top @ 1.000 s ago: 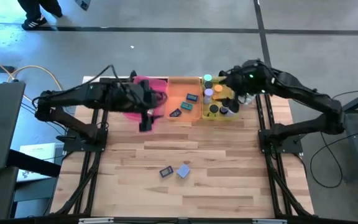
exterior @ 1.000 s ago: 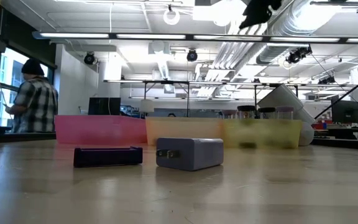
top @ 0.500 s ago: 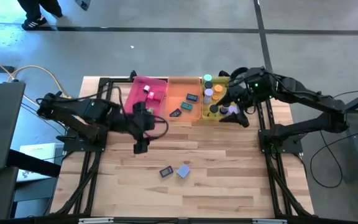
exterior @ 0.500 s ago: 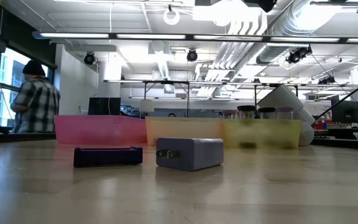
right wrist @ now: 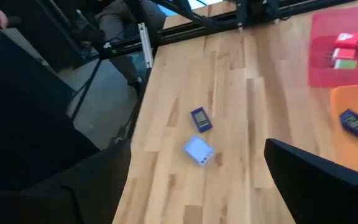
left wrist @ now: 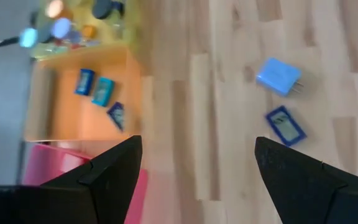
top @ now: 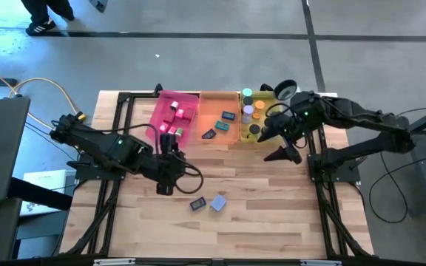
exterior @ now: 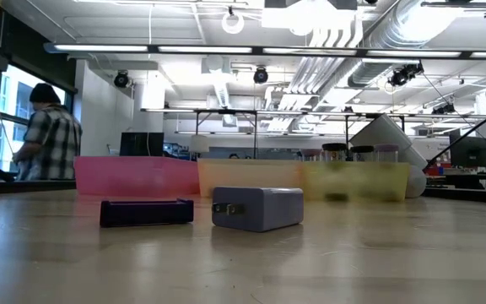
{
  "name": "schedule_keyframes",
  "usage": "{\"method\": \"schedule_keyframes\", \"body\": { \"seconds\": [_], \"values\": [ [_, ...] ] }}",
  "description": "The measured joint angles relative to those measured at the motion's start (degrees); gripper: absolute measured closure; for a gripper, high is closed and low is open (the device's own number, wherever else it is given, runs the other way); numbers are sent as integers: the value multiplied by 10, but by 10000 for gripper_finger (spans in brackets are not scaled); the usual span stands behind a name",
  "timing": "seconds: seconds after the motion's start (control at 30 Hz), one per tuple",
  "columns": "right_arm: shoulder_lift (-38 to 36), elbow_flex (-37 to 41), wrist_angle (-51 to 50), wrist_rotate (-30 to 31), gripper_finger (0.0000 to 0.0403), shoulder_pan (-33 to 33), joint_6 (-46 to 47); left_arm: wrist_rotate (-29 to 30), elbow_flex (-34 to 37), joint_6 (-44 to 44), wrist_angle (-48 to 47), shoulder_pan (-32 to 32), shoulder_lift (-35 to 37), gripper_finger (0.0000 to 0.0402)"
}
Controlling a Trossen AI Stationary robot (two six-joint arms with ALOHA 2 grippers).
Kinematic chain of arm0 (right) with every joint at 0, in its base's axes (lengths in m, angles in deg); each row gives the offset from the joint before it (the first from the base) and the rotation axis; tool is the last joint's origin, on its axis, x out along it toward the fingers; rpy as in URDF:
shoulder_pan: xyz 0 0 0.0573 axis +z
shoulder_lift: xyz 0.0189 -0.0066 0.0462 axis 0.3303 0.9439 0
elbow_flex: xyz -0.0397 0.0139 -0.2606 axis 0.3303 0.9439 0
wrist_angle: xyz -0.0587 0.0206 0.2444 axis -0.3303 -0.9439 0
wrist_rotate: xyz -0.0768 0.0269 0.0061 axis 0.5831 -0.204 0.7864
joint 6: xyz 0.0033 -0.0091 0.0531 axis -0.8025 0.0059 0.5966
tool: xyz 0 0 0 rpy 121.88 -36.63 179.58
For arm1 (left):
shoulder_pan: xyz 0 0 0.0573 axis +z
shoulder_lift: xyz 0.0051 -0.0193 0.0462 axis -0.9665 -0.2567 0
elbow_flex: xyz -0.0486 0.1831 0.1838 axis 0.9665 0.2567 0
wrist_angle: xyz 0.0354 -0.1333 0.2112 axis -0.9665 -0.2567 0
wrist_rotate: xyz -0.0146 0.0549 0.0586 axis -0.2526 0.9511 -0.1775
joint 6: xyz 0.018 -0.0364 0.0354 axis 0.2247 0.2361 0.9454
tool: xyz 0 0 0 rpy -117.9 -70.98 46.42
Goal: Pick & Place Office items
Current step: Put the dark blue digital clock into the orange bin
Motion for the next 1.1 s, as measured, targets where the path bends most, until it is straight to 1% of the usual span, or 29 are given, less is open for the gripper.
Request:
{"method": "schedule_keyframes", "body": {
  "seconds": [0.17, 0.33, 0.5, 0.57, 0.67, 0.77, 0.87, 0.97, 1.1],
  "values": [
    [0, 0, 0, 0, 46, 24, 32, -69, 0, -2, -12, 0, -1, 96],
    [0, 0, -1, 0, 46, 57, 130, -81, 0, -6, -25, 0, -14, 96],
    [0, 0, -15, 8, 46, 94, 204, -120, 1, 3, -27, -11, -45, 96],
    [0, 0, -26, 33, 46, 113, 229, -123, 1, 13, -27, -19, -63, 96],
    [0, 0, -44, 86, 46, 149, 261, -122, 1, 31, -24, -28, -92, 96],
    [0, 0, -61, 122, 46, 178, 270, -121, 1, 29, -19, -33, -126, 96],
    [0, 0, -84, 164, 46, 197, 264, -121, 1, 5, -12, -33, -157, 96],
    [0, 0, -115, 217, 46, 218, 243, -120, 1, -42, 7, -36, -182, 96],
    [0, 0, -164, 264, 46, 247, 234, -120, 1, -103, 92, -41, -213, 96]
  ]
}}
